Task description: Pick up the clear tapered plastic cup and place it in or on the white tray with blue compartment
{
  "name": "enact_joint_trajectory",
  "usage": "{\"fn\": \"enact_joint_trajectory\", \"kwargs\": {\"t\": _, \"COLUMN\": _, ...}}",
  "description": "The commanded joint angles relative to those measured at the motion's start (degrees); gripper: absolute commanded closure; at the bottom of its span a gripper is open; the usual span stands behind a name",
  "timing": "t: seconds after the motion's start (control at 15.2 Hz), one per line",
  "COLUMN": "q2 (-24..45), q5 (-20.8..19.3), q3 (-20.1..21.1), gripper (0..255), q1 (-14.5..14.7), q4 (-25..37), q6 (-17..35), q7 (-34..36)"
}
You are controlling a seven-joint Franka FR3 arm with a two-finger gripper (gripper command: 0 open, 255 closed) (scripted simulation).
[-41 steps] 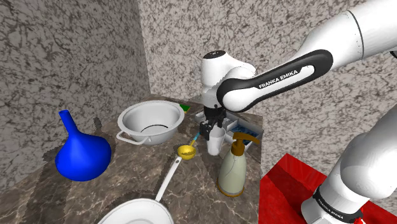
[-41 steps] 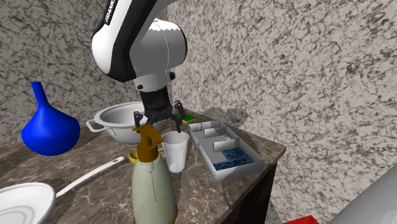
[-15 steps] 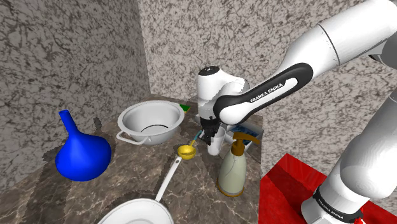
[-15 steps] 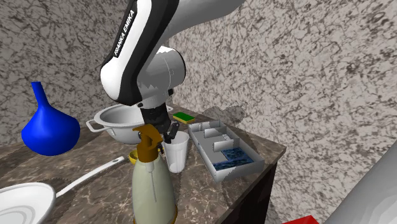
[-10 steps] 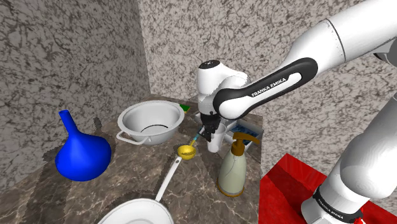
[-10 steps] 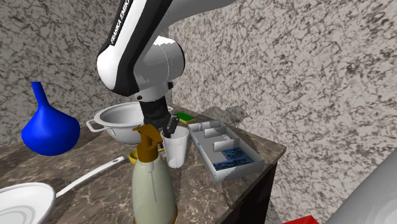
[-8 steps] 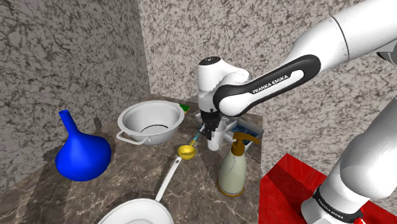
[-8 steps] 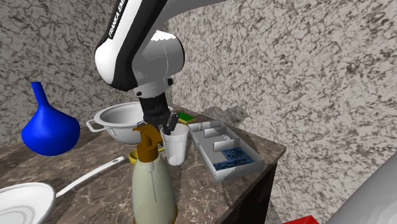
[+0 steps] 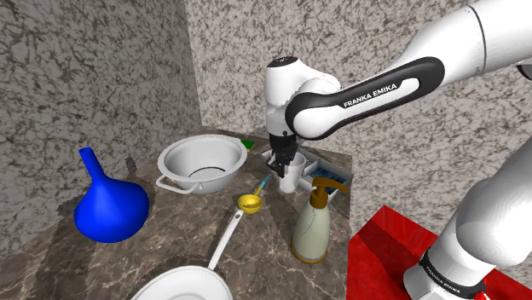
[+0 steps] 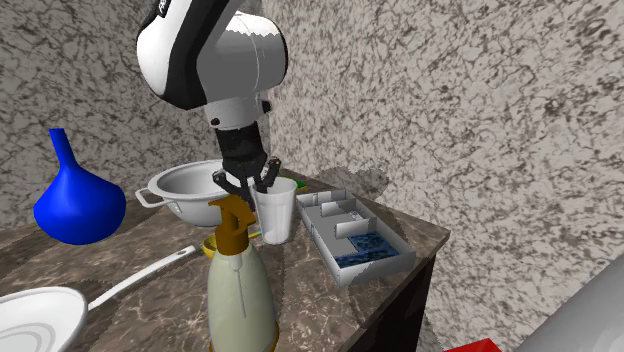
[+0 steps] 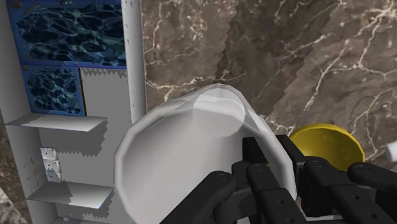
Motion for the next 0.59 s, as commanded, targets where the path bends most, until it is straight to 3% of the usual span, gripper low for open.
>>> {"fn": "enact_joint_trajectory", "kwargs": {"t": 0.0, "q2": -0.46, "q5": 0.29, "q3": -0.05, "gripper": 255, "q1": 0.04, "q4": 1.18, "q6": -1.58, "q7": -0.33}}
{"fn": "enact_joint_trajectory", "kwargs": {"t": 0.53, "q2": -2.23, "q5": 1.08, "q3": -1.25, "gripper": 255, "q1": -0.55, "q4": 5.12, "q6": -6.89, "q7": -2.99}}
